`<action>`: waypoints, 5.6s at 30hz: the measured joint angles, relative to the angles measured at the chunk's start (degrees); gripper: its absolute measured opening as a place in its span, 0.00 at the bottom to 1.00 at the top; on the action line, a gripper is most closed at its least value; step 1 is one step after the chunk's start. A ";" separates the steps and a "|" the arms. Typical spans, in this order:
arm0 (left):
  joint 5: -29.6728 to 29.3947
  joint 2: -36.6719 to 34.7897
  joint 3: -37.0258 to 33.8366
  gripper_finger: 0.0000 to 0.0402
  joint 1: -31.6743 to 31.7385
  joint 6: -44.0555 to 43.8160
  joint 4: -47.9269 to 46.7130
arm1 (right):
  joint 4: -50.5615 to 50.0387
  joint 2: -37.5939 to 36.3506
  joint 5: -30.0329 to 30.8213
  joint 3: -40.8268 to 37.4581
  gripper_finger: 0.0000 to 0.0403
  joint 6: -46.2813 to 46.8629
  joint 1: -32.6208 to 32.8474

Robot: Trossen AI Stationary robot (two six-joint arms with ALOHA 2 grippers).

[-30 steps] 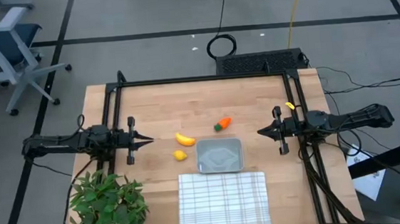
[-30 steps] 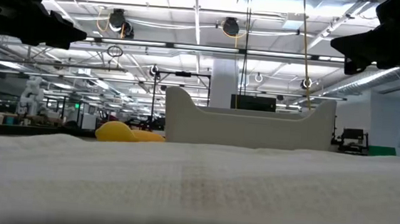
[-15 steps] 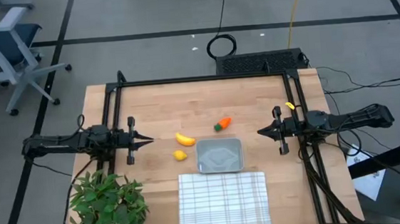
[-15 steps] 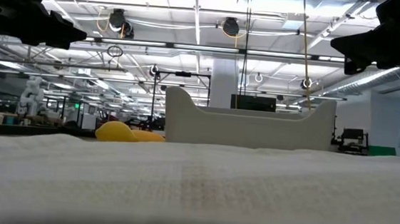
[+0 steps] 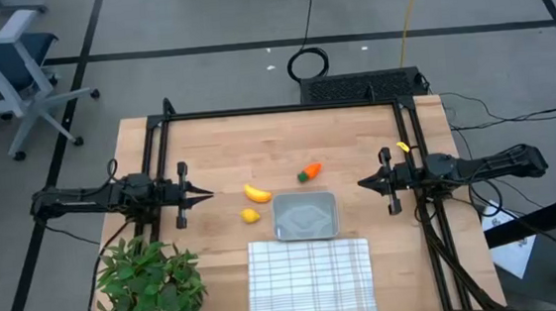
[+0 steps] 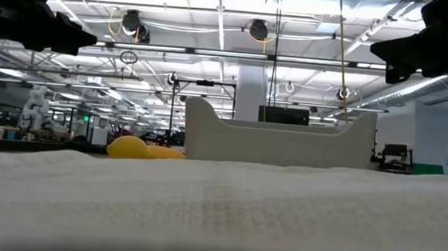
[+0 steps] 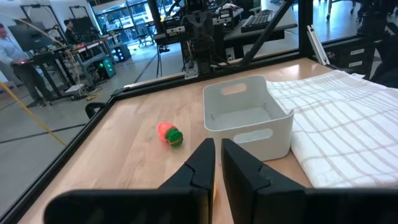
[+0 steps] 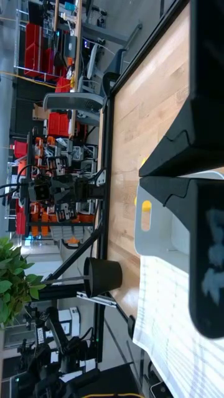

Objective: Pick and placing Produce into tupperware

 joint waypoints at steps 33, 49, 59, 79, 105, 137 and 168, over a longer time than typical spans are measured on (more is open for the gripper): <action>-0.23 0.01 -0.02 0.08 0.01 -11.51 4.18 | 0.00 0.00 0.00 0.01 0.00 0.02 -0.01; -8.07 1.76 -0.02 0.07 0.16 -12.32 6.10 | -0.17 0.04 -0.02 -0.01 0.00 1.93 0.00; -13.15 10.39 -0.02 0.01 0.19 -13.15 17.77 | -1.73 0.06 -0.02 0.01 0.00 1.03 0.00; -14.55 34.88 17.41 0.00 0.19 -13.15 13.08 | -1.27 0.04 -0.02 0.00 0.00 -0.90 0.00; 3.30 52.57 36.72 0.00 11.14 -12.08 -5.48 | -1.27 0.04 -0.01 -0.01 0.00 -1.11 0.00; 8.70 72.22 60.36 0.01 15.62 -5.05 -32.16 | -1.18 0.04 0.02 -0.01 0.00 -5.03 -0.02; 7.59 86.52 67.48 0.01 12.94 6.73 -45.56 | -1.31 0.06 0.03 0.01 0.00 -4.96 -0.01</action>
